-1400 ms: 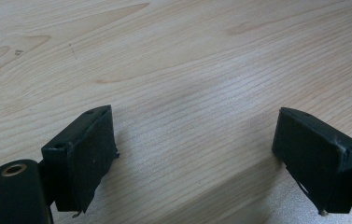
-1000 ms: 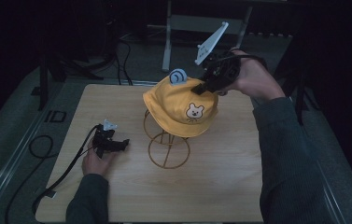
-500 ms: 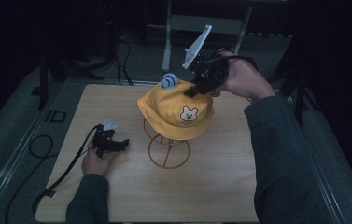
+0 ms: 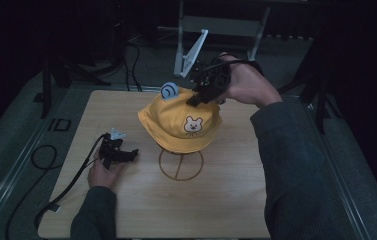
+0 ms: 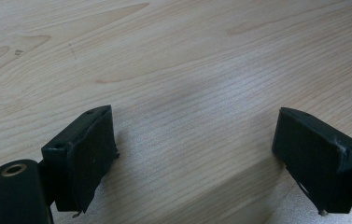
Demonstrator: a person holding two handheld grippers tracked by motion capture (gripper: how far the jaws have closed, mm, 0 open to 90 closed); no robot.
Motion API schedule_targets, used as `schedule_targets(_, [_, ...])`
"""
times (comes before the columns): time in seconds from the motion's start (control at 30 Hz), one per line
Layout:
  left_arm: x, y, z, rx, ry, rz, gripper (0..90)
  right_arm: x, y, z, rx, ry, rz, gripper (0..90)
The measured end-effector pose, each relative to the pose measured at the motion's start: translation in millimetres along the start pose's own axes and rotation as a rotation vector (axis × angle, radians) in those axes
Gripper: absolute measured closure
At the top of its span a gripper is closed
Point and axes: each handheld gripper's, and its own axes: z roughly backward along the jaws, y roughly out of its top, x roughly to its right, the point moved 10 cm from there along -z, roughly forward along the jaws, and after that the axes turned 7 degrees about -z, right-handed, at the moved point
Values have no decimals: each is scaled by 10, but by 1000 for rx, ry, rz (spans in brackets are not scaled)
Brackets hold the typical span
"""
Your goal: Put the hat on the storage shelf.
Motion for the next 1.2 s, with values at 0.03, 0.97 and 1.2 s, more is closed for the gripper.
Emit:
schedule_targets(0.03, [0, 0, 0, 0, 0, 0, 131, -2, 10, -16, -2, 2, 5, 760])
schedule_targets(0.97, [0, 0, 0, 0, 0, -1, 131, -68, 181, -513, -86, 22, 21, 599])
schedule_targets(1.2, [0, 0, 0, 1, 0, 0, 132, -63, 143, -441, -46, 36, 7, 538])
